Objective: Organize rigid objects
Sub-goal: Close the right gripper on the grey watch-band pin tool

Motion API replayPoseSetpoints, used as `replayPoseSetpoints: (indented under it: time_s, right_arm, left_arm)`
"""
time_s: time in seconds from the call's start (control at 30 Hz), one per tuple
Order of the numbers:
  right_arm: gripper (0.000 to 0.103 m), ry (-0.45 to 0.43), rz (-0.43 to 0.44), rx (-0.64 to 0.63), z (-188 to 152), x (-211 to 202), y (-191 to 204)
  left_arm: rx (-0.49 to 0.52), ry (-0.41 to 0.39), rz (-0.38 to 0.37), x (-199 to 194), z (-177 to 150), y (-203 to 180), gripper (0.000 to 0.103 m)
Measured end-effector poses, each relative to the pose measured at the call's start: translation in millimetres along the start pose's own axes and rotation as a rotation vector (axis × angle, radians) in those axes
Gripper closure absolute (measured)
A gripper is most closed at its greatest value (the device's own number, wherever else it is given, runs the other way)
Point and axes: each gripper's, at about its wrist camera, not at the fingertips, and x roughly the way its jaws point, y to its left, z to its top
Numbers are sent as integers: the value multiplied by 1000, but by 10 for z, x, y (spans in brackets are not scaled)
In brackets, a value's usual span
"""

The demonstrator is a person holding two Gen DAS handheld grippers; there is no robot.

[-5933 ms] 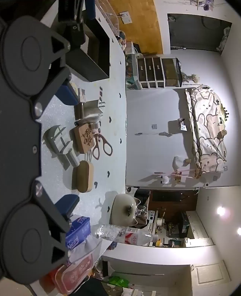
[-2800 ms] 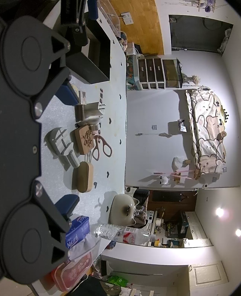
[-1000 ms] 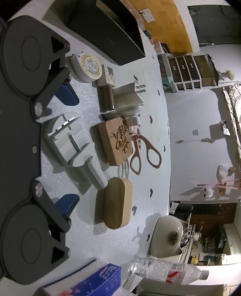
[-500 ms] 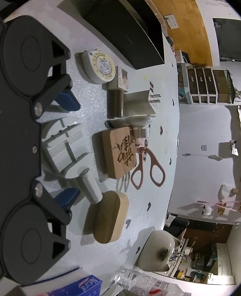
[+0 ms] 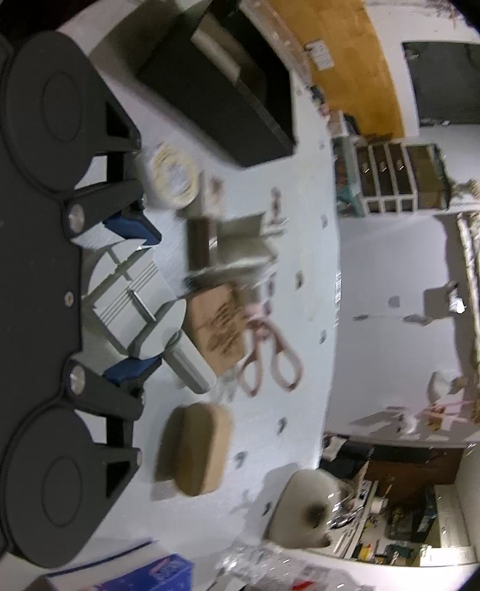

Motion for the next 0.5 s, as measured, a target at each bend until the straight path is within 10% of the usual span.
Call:
replayPoseSetpoints:
  time_s: [0.5]
  right_arm:
    - [38,-41,555,-393,1075,335,1399]
  left_arm:
    - [-65,-44,-80,11,-16,40,100]
